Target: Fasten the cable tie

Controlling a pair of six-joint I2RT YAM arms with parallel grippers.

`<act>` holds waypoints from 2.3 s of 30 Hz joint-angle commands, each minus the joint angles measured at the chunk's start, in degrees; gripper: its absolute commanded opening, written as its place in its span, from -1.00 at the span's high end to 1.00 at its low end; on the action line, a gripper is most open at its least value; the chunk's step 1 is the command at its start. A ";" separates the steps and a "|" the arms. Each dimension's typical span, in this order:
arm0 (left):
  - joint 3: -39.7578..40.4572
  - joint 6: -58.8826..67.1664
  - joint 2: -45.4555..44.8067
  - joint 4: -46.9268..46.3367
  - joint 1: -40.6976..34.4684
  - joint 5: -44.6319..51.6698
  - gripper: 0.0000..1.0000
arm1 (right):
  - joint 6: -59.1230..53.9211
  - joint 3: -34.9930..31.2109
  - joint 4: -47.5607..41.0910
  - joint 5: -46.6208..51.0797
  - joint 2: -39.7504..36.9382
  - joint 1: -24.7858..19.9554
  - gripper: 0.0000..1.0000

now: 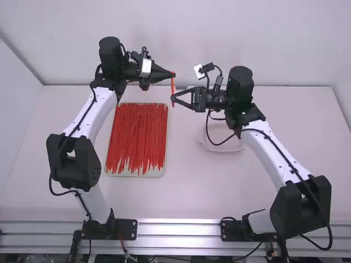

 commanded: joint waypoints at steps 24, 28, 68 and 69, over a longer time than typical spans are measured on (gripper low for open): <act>1.38 1.84 -0.42 8.41 -0.50 1.51 0.95 | -1.77 1.27 0.63 4.94 0.24 1.07 1.00; 1.38 -3.32 -0.42 12.70 -0.52 1.46 0.95 | -1.88 1.27 0.61 4.96 0.24 0.76 1.00; 1.38 -1.49 -0.42 12.52 -1.68 -1.38 0.96 | -1.64 1.27 0.81 6.82 0.22 -0.07 1.00; 1.38 -1.51 -0.42 12.61 -1.68 -1.29 0.96 | -1.64 1.27 0.79 6.82 0.24 -0.15 1.00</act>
